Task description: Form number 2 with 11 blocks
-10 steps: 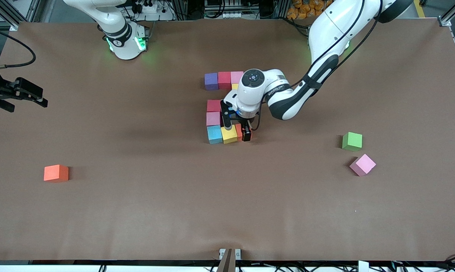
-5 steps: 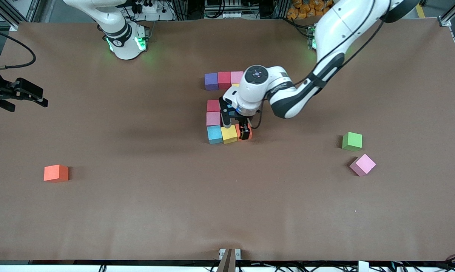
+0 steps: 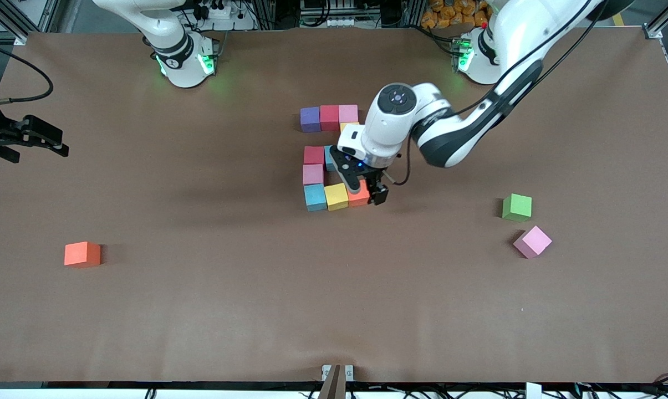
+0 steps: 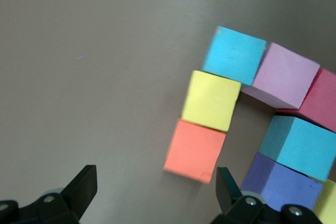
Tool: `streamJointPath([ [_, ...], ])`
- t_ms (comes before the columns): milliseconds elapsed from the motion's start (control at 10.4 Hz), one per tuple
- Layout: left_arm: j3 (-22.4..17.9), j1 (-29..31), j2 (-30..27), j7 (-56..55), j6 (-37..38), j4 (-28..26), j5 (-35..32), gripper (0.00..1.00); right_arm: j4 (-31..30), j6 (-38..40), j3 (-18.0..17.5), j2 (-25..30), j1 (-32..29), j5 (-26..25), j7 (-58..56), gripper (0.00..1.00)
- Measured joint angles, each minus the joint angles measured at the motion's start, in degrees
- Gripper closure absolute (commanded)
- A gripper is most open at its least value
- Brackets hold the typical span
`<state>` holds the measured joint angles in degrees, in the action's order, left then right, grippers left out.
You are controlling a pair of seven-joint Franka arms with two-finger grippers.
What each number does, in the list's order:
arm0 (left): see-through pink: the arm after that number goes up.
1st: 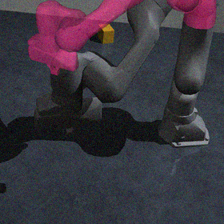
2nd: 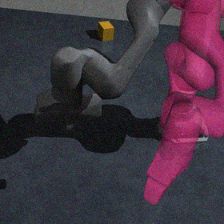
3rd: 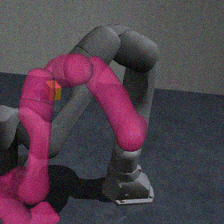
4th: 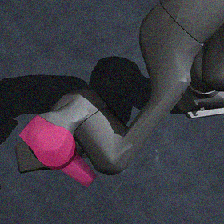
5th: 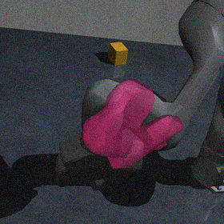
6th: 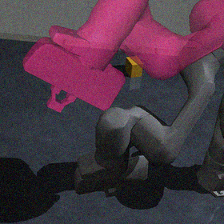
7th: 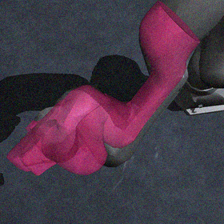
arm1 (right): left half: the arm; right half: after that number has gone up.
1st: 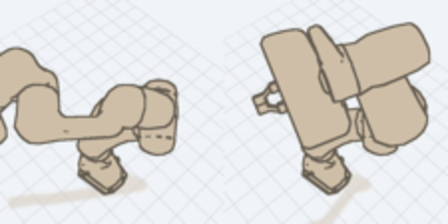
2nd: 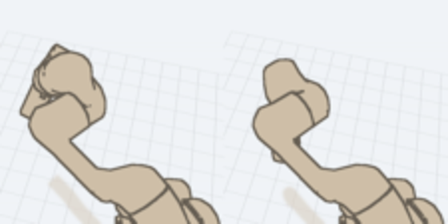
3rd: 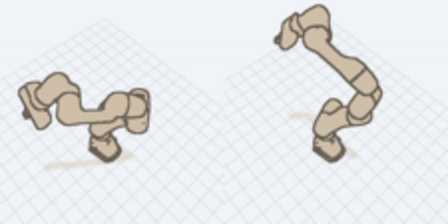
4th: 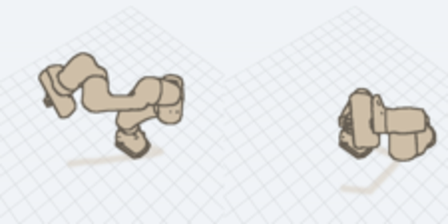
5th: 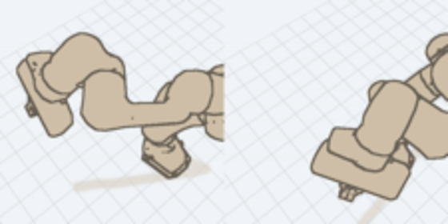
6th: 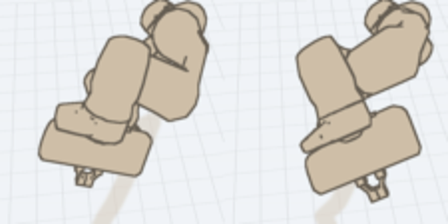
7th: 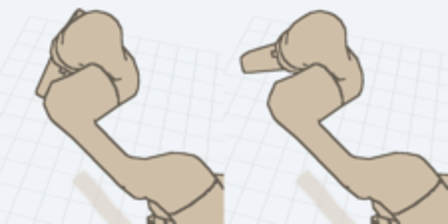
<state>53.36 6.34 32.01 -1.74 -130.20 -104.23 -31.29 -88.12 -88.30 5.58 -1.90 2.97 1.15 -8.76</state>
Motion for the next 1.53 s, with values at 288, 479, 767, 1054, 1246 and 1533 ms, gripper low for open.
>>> streamJointPath([
  [288,5.82,10.7,-7.76,-0.71,22.63,10.39,9.91,0.0,-0.36,0.0,-0.07,0.38,0.04,-1.44,-0.04,0.0],
  [479,6.01,13.55,-9.83,-6.05,37.57,19.49,10.92,0.0,-0.43,0.0,-0.1,0.47,0.05,-1.5,-0.05,0.0],
  [767,6.04,22.05,-13.53,-9.77,44.58,22.81,10.96,0.0,-0.83,0.0,-0.14,0.71,0.08,-1.55,-0.05,0.0],
  [1054,6.06,30.56,-14.71,-9.99,47.01,23.01,13.07,0.0,-1.76,0.01,-0.11,1.77,0.07,-1.57,-0.06,0.0],
  [1246,5.79,32.42,-16.22,-9.99,47.16,23.27,13.53,0.0,-2.39,-0.01,-0.08,2.68,0.05,-1.58,-0.06,0.0],
  [1533,-10.86,21.28,-22.76,-9.47,46.92,23.23,21.03,0.0,-3.03,-0.14,-0.05,3.31,0.03,-1.58,-0.06,0.0],
])
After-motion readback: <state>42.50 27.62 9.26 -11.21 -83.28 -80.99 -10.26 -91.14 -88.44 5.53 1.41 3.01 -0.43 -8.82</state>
